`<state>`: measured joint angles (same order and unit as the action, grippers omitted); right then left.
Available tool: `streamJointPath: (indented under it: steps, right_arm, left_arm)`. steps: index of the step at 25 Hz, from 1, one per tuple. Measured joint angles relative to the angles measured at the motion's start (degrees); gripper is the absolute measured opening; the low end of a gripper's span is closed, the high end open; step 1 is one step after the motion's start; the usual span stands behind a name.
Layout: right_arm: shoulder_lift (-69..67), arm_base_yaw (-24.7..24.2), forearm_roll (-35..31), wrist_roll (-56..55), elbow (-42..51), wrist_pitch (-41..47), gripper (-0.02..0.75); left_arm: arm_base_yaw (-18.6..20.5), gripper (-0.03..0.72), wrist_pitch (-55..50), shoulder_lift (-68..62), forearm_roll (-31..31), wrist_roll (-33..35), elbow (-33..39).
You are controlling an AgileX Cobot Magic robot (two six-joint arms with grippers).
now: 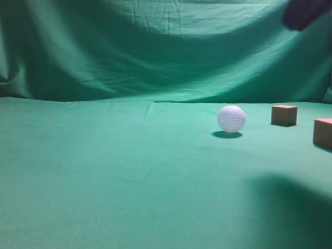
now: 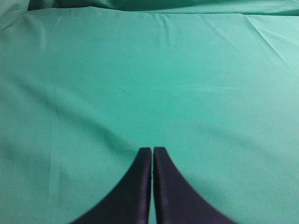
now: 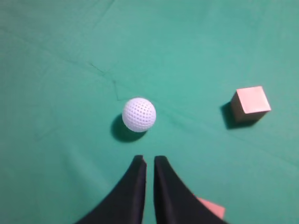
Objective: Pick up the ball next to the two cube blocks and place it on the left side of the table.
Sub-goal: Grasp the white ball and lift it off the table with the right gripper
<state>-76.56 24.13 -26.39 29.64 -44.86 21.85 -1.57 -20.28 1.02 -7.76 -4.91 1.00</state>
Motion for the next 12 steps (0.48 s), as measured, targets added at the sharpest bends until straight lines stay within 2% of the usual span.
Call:
streamJointPath:
  steps: [1,5,6,7,8,12]
  right_arm:
    - [-1.9,0.3,-0.6,0.0,-1.3,0.0,0.182]
    - [-10.3,1.1,-1.6,0.0,-6.9,1.2,0.477]
    - [-10.3,1.1,-1.6,0.0,-6.9,1.2,0.477]
    - [-14.2,1.4,-3.0,0.0,-9.2,1.4,0.583]
    - [-15.7,1.4,-3.3,0.0,-10.0,1.6,0.606]
    - [-21.9,1.4,-3.7,0.0,-12.9,1.7,0.593]
  left_arm:
    - [0.0,0.000,0.0,0.0,0.0,0.0,0.0]
    - [0.0,0.000,0.0,0.0,0.0,0.0,0.0]
    - [0.0,0.000,0.0,0.0,0.0,0.0,0.0]
    - [0.0,0.000,0.0,0.0,0.0,0.0,0.0]
    - [0.0,0.000,0.0,0.0,0.0,0.0,0.0]
    - [0.0,0.000,0.0,0.0,0.0,0.0,0.0]
